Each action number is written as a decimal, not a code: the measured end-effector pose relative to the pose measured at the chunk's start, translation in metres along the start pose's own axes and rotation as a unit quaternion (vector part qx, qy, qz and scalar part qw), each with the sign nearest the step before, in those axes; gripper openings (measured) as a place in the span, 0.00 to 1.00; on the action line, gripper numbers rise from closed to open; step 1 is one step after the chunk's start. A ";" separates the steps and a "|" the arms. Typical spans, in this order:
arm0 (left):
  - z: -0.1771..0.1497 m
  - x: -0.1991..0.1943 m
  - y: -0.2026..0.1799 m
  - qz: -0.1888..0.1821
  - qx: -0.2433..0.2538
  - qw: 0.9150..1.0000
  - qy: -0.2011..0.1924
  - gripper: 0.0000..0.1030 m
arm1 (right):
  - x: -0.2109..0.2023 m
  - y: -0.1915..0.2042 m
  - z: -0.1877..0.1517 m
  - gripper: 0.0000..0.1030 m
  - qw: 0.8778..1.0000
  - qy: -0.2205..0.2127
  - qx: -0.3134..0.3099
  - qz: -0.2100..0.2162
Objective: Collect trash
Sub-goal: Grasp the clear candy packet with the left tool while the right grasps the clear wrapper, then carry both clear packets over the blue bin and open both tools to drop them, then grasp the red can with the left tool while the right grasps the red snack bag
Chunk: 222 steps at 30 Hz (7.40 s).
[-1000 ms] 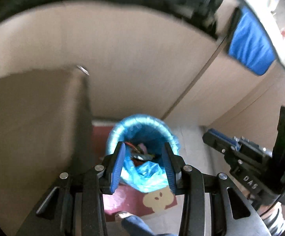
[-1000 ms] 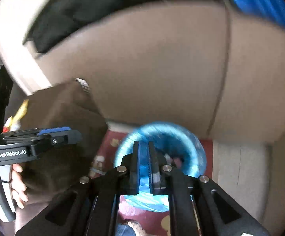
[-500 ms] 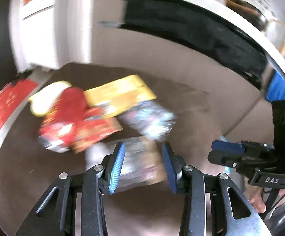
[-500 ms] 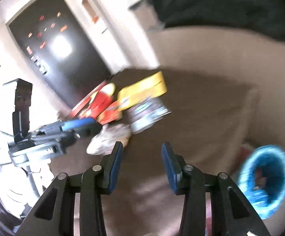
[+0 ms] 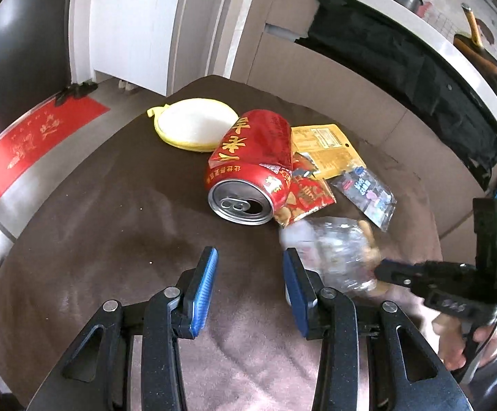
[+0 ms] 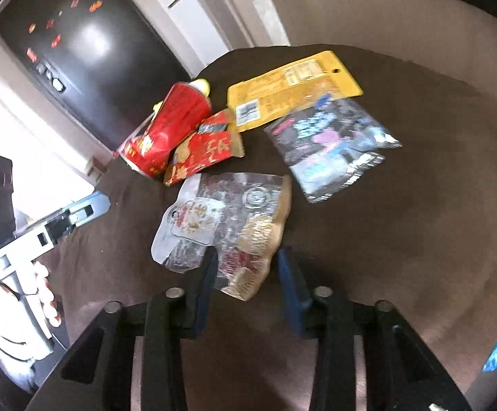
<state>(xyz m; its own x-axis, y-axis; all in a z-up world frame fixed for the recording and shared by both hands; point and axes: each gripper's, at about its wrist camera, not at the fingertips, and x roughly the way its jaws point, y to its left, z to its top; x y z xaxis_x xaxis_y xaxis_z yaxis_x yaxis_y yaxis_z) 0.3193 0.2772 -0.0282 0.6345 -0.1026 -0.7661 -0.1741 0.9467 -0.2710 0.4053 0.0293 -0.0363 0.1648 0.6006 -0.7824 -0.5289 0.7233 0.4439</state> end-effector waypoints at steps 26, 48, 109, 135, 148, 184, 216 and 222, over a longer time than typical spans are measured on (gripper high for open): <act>0.041 0.111 -0.141 -0.072 -0.043 0.993 0.088 0.40 | -0.144 -0.110 -0.022 0.01 0.982 -0.139 0.021 -0.129; 0.115 0.181 -0.185 0.094 0.026 0.989 0.113 0.39 | -0.133 -0.146 -0.051 0.02 0.985 -0.130 0.024 -0.112; 0.044 -0.001 -0.184 -0.057 0.108 0.992 -0.026 0.03 | -0.223 -0.063 -0.038 0.01 0.965 -0.235 -0.012 -0.117; -0.050 0.263 -0.457 -0.092 0.234 0.945 0.206 0.03 | -0.219 -0.329 -0.161 0.01 0.945 -0.149 0.190 -0.223; -0.071 0.333 -0.450 -0.040 0.209 0.937 0.277 0.12 | -0.132 -0.396 -0.174 0.27 0.950 -0.079 0.258 -0.161; 0.061 -0.006 -0.010 0.029 0.025 0.999 -0.028 0.54 | -0.062 -0.026 0.046 0.32 0.997 -0.072 0.005 -0.022; 0.092 0.070 0.038 -0.072 -0.039 0.995 0.049 0.61 | 0.004 0.013 0.032 0.19 0.988 -0.023 -0.145 -0.053; 0.091 0.056 0.050 -0.067 -0.046 0.995 0.053 0.61 | 0.024 0.019 0.071 0.39 0.991 -0.054 -0.123 -0.001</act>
<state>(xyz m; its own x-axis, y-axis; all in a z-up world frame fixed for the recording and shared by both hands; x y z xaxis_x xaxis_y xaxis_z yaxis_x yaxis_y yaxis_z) 0.4149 0.3465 -0.0313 0.5739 -0.2620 -0.7759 -0.1652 0.8909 -0.4231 0.4577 0.0814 -0.0154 0.2468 0.6417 -0.7261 -0.7131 0.6276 0.3123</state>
